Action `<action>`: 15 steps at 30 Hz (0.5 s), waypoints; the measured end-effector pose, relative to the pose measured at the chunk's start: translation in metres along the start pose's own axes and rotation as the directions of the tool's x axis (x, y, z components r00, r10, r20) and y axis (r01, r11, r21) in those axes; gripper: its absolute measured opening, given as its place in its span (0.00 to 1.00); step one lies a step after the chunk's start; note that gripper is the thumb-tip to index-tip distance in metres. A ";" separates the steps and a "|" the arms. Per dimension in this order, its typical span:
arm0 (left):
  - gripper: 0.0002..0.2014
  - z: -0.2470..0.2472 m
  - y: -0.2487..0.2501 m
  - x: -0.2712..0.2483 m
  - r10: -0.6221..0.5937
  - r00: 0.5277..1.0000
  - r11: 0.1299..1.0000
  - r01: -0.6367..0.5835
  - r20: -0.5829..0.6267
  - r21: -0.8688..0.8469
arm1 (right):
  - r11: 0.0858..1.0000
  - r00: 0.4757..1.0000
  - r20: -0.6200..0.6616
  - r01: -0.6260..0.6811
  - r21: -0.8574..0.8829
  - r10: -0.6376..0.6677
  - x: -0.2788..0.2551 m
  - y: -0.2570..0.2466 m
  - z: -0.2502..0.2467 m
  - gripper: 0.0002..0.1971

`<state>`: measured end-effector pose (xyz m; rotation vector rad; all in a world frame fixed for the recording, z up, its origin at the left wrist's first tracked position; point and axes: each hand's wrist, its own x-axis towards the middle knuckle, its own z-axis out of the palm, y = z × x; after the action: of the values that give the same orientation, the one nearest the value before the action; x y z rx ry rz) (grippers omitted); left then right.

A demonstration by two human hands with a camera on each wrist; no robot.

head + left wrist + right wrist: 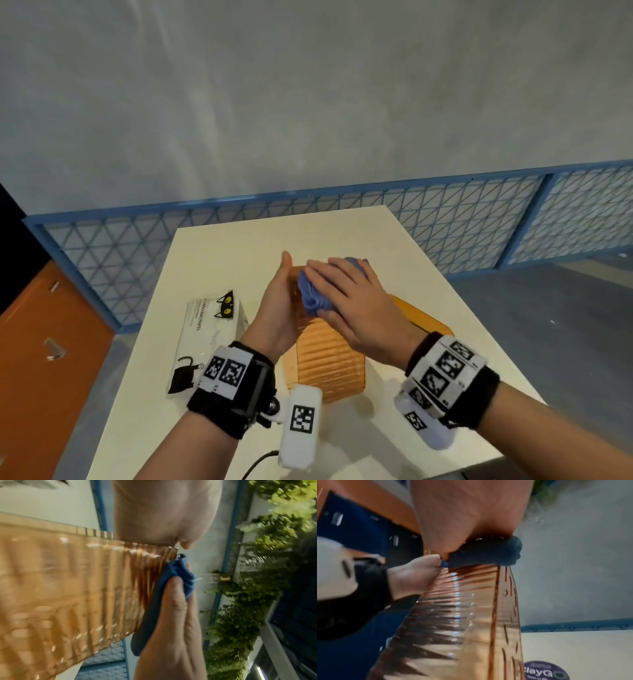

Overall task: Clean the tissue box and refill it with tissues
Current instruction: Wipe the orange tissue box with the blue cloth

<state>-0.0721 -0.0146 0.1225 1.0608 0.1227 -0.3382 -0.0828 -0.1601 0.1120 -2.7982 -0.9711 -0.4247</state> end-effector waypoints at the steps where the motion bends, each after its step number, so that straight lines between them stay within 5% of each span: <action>1: 0.32 -0.003 -0.004 0.001 -0.003 0.999 1.000 0.004 -0.046 0.021 | 0.999 1.000 0.007 0.027 -0.045 -0.027 -0.001 0.000 0.004 0.29; 4: 0.28 -0.004 -0.006 -0.002 0.055 0.994 0.989 -0.041 -0.094 0.143 | 0.992 0.998 0.058 0.005 0.128 -0.013 0.019 0.010 -0.006 0.29; 6: 0.25 -0.003 -0.005 -0.005 0.089 0.996 0.965 -0.079 -0.027 0.251 | 0.940 0.986 0.166 -0.079 0.332 0.024 0.041 0.021 -0.020 0.28; 9: 0.24 -0.003 -0.003 -0.011 0.199 0.979 0.887 -0.195 0.035 0.419 | 0.903 0.943 0.332 -0.170 0.395 0.032 0.063 0.030 -0.041 0.23; 15: 0.25 -0.009 0.019 -0.014 0.333 0.943 0.781 -0.291 0.026 0.552 | 0.943 0.996 0.080 -0.001 0.332 -0.027 0.032 -0.007 -0.035 0.27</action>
<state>-0.0786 0.0047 0.1374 1.6453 -0.0977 -0.0214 -0.0706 -0.1435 0.1553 -2.5211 -0.9748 -0.1284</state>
